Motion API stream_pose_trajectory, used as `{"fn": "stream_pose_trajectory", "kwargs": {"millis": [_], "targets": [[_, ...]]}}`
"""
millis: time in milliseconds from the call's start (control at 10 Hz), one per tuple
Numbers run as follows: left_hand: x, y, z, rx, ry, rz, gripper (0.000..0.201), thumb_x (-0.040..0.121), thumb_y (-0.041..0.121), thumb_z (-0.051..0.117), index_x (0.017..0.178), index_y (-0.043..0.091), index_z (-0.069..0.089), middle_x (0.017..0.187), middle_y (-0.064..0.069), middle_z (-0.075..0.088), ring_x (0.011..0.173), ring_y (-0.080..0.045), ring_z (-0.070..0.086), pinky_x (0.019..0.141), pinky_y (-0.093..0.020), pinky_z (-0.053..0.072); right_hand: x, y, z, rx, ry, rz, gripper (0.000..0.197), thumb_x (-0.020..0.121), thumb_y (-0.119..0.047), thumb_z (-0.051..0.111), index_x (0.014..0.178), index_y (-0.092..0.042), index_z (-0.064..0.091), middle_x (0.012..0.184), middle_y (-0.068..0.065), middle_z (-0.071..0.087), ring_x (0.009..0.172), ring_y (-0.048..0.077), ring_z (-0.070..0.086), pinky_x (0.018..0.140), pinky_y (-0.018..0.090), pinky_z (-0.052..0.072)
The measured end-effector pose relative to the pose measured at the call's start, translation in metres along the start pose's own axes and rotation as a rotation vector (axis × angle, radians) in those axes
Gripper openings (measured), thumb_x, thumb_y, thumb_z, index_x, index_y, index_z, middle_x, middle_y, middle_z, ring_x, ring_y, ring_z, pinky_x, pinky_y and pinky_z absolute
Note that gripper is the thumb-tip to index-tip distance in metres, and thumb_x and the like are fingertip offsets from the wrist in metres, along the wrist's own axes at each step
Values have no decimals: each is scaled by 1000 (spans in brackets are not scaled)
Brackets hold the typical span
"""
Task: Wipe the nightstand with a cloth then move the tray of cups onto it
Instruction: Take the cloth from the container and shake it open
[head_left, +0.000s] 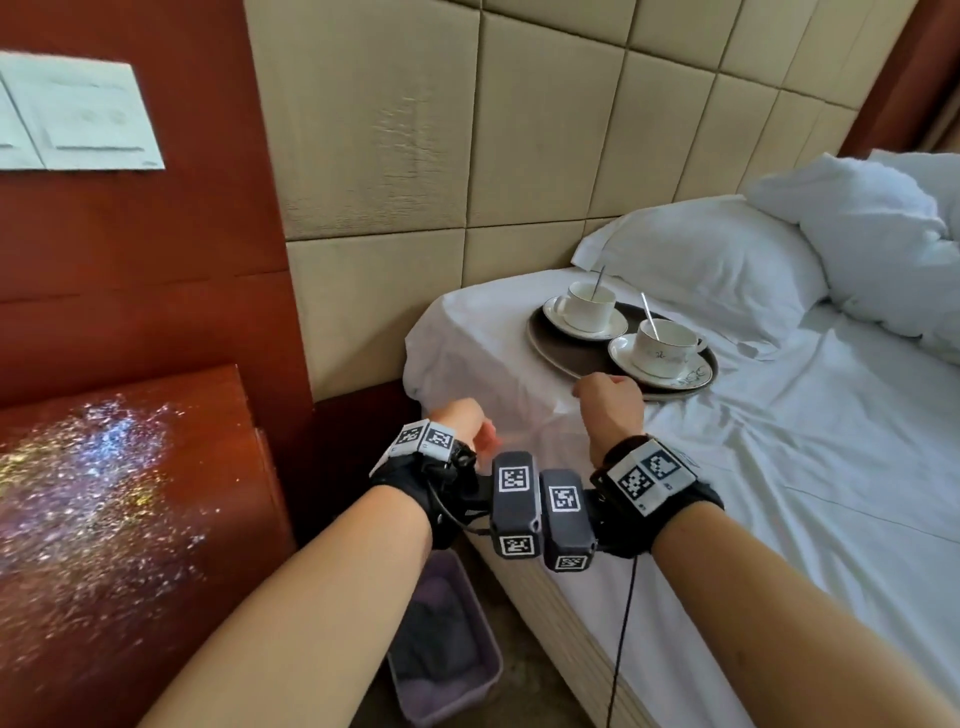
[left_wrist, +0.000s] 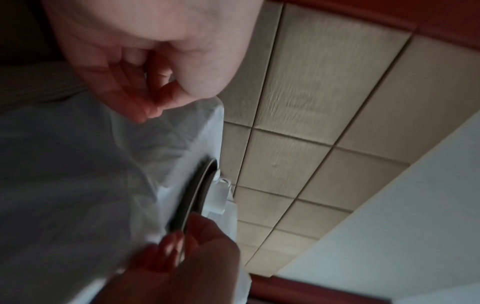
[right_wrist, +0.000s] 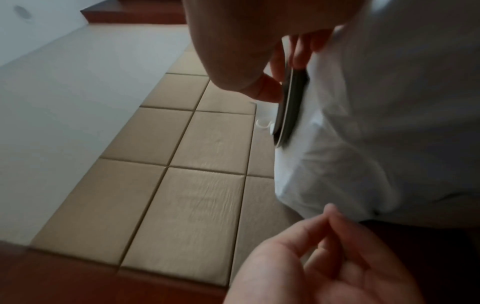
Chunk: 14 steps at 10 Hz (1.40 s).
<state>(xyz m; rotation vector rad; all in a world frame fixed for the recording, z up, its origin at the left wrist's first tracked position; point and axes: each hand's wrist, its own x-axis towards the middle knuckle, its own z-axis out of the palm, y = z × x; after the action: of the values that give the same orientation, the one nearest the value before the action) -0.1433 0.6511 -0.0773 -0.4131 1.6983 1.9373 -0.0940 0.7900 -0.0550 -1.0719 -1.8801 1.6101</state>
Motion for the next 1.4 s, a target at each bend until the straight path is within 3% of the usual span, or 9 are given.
{"fn": "stream_pose_trajectory", "kwargs": {"millis": [100, 200, 300, 400, 600, 900, 1000, 1200, 1400], "targets": [[-21, 6, -17, -41, -2, 57, 30, 96, 1, 39, 66, 5, 41, 22, 0, 45, 19, -10, 46, 31, -10, 39, -17, -8, 18, 70, -213, -4, 10, 80, -2, 54, 70, -5, 55, 71, 5, 47, 64, 18, 44, 60, 30, 37], [-44, 15, -42, -77, 27, 96, 32, 95, 0, 39, 63, 3, 44, 23, -4, 41, 14, -11, 40, 30, -11, 40, -39, -16, 37, 117, -358, 69, 10, 83, -1, 53, 79, -6, 60, 74, 6, 51, 61, 15, 44, 57, 26, 36], [-60, 22, -72, -210, 86, 96, 28, 93, 2, 40, 65, 4, 45, 37, -8, 48, 21, -13, 46, 34, -15, 46, -69, -23, 60, 133, -476, 71, 15, 88, -1, 49, 81, -9, 60, 66, 4, 49, 54, 13, 43, 53, 22, 34], [-80, 25, -105, -238, 189, 124, 17, 93, 6, 39, 79, 3, 47, 59, -12, 54, 46, -18, 54, 37, -18, 48, -100, -23, 83, 139, -572, 58, 19, 87, 1, 46, 86, -8, 62, 66, 3, 51, 55, 12, 46, 54, 22, 38], [-124, 17, -171, -296, 264, 173, 12, 92, 3, 39, 97, 3, 50, 62, -11, 59, 30, -13, 51, 37, -17, 49, -172, -29, 121, 125, -753, 55, 14, 88, -4, 52, 87, -11, 64, 69, 1, 55, 61, 10, 53, 60, 23, 44], [-200, 7, -300, -153, 524, 264, 13, 90, -3, 44, 95, 3, 54, 77, -7, 60, 58, -13, 53, 50, -22, 48, -261, -39, 151, 54, -938, -49, 23, 85, 4, 45, 81, -9, 63, 68, 1, 54, 56, 9, 50, 54, 21, 42], [-216, -2, -329, -121, 615, 271, 21, 89, -3, 44, 108, 1, 52, 79, -9, 60, 60, -14, 52, 54, -23, 47, -276, -35, 156, 24, -956, -94, 22, 84, 5, 46, 83, -8, 65, 67, 2, 55, 55, 10, 50, 53, 22, 41], [-223, -8, -315, -44, 533, 312, 32, 89, -2, 46, 120, -1, 51, 76, -7, 60, 58, -12, 52, 45, -19, 49, -270, -19, 146, 36, -891, -36, 19, 86, 3, 47, 89, -8, 62, 69, 1, 54, 57, 10, 52, 54, 22, 42], [-190, -10, -218, -49, 276, 287, 12, 90, 2, 46, 100, 5, 52, 71, -7, 60, 55, -13, 52, 44, -17, 48, -220, 0, 108, 89, -722, 73, 20, 85, 2, 45, 78, -10, 59, 65, 2, 51, 58, 12, 51, 55, 23, 41]]}}
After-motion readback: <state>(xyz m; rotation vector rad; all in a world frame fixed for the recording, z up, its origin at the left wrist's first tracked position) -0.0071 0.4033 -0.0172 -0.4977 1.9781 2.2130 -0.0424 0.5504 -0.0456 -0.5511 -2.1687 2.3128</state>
